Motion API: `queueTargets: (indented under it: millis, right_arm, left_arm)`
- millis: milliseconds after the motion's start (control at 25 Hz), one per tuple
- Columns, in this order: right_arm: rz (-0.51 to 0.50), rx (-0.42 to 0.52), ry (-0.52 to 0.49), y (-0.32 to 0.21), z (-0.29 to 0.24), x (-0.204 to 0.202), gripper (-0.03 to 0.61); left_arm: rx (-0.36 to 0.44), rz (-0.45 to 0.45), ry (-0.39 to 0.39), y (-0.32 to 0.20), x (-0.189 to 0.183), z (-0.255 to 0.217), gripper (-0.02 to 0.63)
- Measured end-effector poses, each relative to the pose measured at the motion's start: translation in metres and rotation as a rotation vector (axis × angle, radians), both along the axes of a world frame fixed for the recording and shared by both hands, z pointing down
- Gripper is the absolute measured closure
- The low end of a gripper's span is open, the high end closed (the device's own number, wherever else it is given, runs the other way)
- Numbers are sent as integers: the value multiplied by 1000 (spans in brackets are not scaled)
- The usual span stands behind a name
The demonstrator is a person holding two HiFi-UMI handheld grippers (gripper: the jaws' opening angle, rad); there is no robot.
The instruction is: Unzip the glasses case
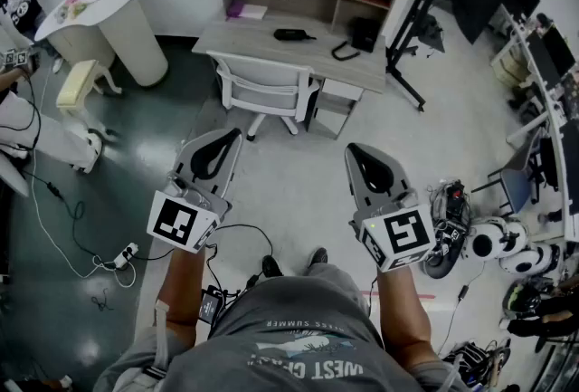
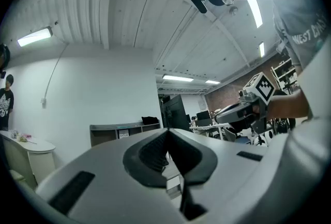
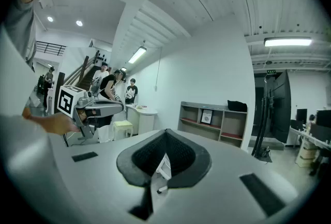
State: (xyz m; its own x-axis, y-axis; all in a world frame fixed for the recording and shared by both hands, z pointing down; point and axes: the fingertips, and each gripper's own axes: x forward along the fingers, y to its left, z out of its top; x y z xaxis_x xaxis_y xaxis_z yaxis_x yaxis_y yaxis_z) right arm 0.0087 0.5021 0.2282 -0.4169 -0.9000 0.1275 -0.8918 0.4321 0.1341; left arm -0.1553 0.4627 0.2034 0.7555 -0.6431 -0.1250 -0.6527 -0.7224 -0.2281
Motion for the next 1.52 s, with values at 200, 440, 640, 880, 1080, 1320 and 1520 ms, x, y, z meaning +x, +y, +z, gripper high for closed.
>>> queueTargets:
  millis: [200,440,640,880,1080,1320,1520]
  right_arm:
    - [3,0,-2,2,0,-7,569]
    - [-24,9,-9,4,-1,-19,568]
    - [-34,6,-34,-2,1,-16,568]
    - [-43,-4,-57,-31,9,4,568]
    - [-76,-15,-92,-68,17,24,568]
    - [-138,-30,-115,-124,25,58,568]
    - [-180,-30,-125,-172,27,94,568]
  left_arm:
    - [2,3,7,2,-8,1,615]
    - [1,13,16,1,-13,4,615]
    - [-16,13,13,-5,-10,10,615]
    - [-35,-13,-8,-26,0,18,615]
    - [-39,-62,-31,-52,11,19,615]
    - [-49,-122,-54,-99,45,20,615]
    - [-43,-162,-70,-137,82,19,615]
